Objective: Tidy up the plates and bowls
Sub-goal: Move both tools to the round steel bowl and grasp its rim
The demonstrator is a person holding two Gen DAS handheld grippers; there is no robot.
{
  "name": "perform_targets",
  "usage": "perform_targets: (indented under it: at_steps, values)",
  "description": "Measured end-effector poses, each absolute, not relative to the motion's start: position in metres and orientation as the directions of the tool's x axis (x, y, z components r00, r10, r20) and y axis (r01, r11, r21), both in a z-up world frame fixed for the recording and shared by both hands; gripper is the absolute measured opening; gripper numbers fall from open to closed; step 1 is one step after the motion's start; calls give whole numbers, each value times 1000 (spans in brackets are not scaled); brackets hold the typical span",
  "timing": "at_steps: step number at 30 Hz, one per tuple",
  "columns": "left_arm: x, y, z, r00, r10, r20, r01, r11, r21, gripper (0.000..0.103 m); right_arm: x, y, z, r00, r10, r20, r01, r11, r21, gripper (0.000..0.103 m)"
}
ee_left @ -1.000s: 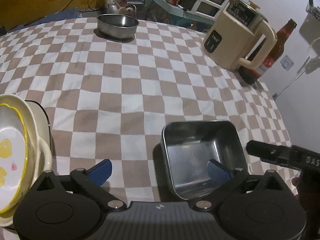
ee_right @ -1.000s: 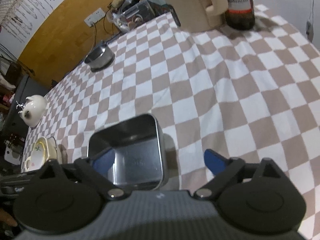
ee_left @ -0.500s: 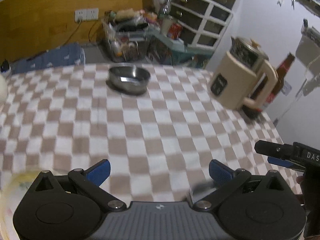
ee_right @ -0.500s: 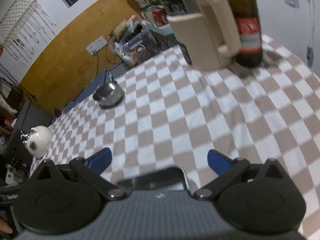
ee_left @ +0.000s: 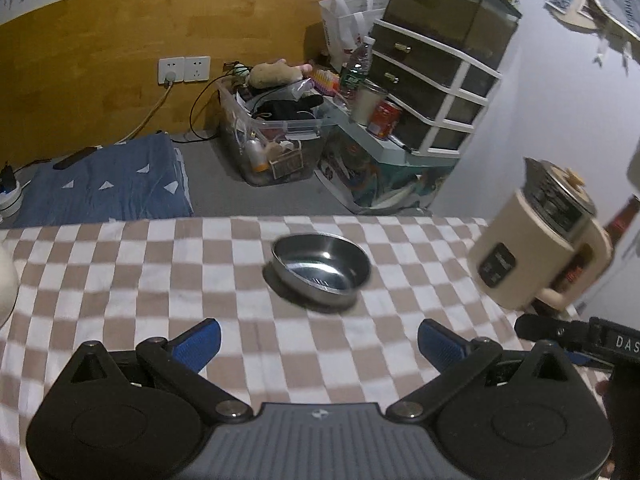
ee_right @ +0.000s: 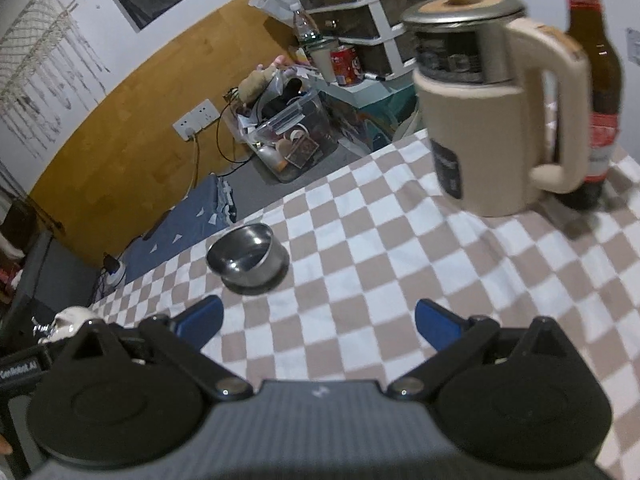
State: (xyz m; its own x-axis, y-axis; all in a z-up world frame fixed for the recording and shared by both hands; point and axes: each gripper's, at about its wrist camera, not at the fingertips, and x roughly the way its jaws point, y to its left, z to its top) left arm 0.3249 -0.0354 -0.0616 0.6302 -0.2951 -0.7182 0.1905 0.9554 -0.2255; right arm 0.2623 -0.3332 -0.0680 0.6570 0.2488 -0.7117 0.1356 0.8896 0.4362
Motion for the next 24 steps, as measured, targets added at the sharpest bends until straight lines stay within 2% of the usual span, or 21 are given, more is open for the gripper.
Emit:
perform_targets:
  at_steps: [3, 6, 8, 11, 14, 21, 24]
  values:
    - [355, -29, -71, 617, -315, -721, 197, 949, -246, 103, 288, -325, -78, 631, 289, -720, 150, 865, 479, 103]
    - [383, -26, -81, 611, -338, -716, 204, 941, -270, 96, 319, -317, -91, 592, 311, -744, 192, 842, 504, 99]
    - [402, -25, -90, 599, -354, -719, 196, 935, -297, 83, 337, -313, -98, 592, 322, -739, 202, 828, 523, 81]
    - [427, -22, -108, 581, -366, -727, 159, 927, -340, 72, 362, -306, -110, 579, 330, -746, 227, 813, 536, 68]
    - [448, -18, -127, 565, -367, -739, 122, 923, -364, 65, 383, -299, -121, 570, 350, -743, 228, 801, 553, 60]
    - [472, -8, -160, 549, -401, -733, 57, 893, -446, 53, 416, -274, -146, 542, 367, -756, 226, 803, 552, 53]
    - [478, -10, -163, 551, -409, -727, 66, 890, -451, 45, 425, -265, -158, 523, 371, -768, 221, 811, 542, 43]
